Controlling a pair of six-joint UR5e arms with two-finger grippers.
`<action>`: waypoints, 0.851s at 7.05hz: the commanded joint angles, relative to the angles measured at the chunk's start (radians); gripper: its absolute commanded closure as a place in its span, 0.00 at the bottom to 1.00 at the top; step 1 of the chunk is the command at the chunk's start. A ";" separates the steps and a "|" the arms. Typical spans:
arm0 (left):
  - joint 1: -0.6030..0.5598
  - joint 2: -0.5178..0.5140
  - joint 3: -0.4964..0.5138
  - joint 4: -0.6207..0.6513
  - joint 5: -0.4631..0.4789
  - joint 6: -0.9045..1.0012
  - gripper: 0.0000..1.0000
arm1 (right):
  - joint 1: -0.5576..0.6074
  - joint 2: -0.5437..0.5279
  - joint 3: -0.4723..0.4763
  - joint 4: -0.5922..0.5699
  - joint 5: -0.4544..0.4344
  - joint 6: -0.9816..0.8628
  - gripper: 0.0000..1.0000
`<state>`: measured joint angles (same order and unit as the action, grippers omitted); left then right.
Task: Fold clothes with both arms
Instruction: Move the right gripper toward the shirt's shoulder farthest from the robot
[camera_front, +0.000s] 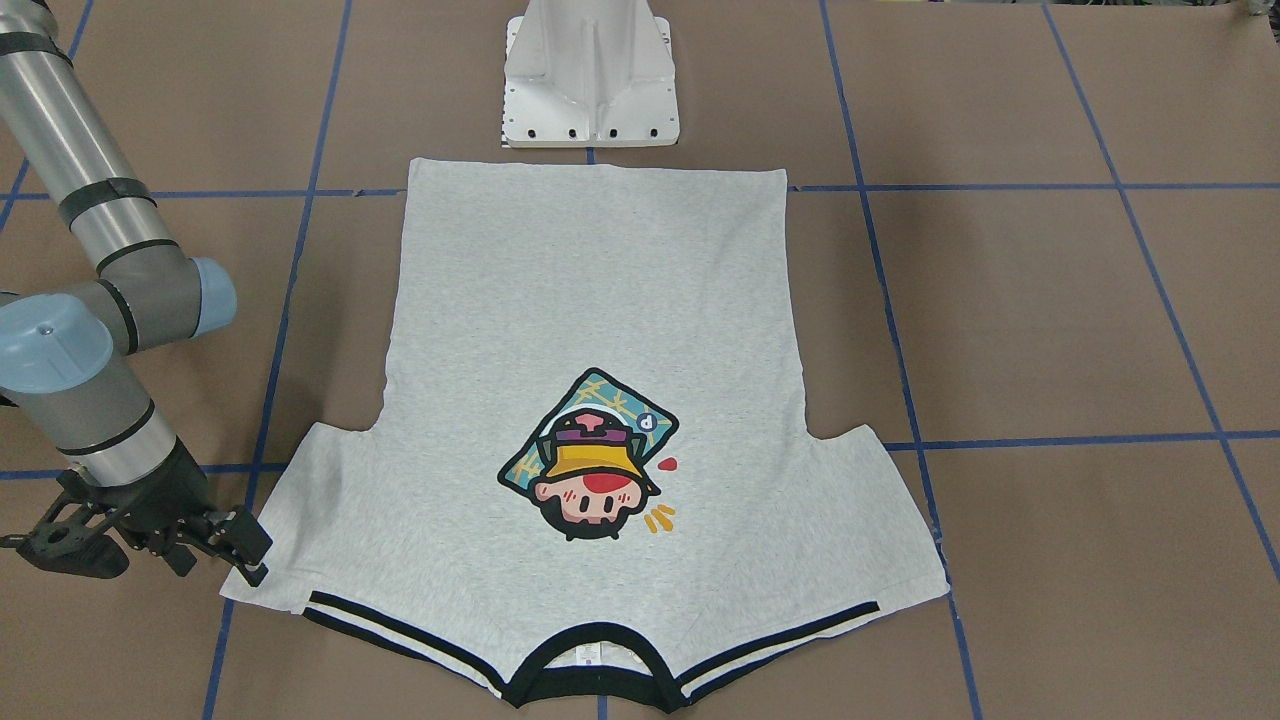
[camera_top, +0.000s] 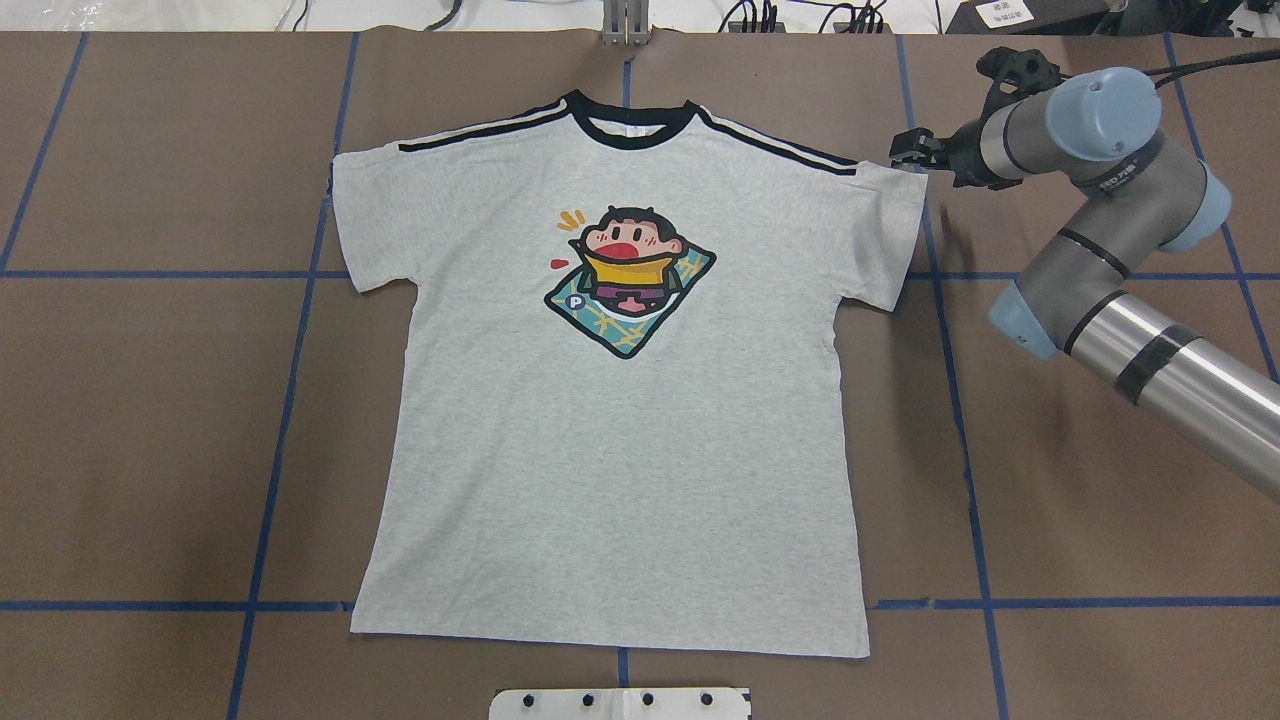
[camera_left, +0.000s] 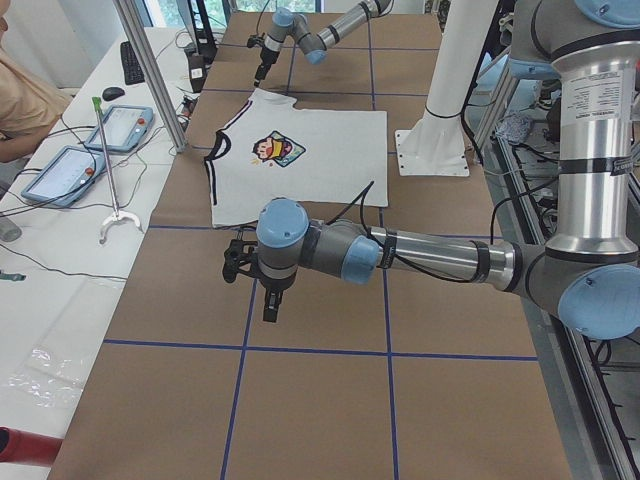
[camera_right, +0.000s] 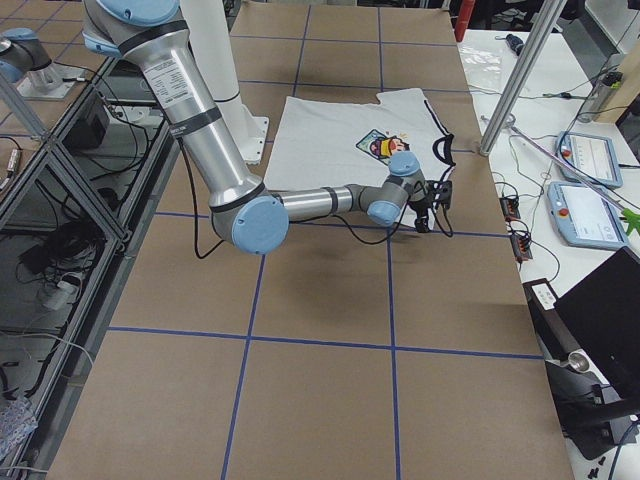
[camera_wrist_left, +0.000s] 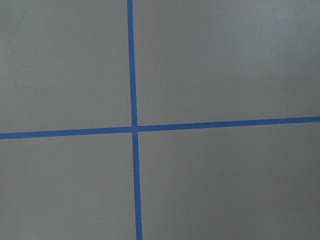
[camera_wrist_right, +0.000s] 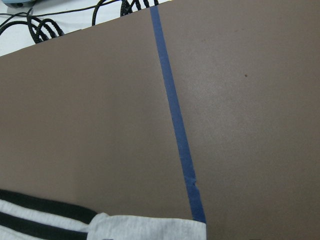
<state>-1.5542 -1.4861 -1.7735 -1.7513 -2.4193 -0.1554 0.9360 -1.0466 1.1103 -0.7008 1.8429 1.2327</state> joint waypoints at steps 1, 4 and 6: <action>-0.001 0.007 -0.003 -0.007 -0.001 0.001 0.00 | -0.008 0.033 -0.053 0.001 -0.054 0.011 0.13; -0.001 0.015 -0.004 -0.008 -0.001 0.001 0.00 | -0.020 0.033 -0.056 0.001 -0.056 0.010 0.20; -0.001 0.015 -0.004 -0.008 -0.001 0.001 0.00 | -0.022 0.031 -0.060 0.001 -0.056 0.010 0.34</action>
<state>-1.5554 -1.4720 -1.7769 -1.7592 -2.4206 -0.1549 0.9167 -1.0152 1.0534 -0.6995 1.7873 1.2425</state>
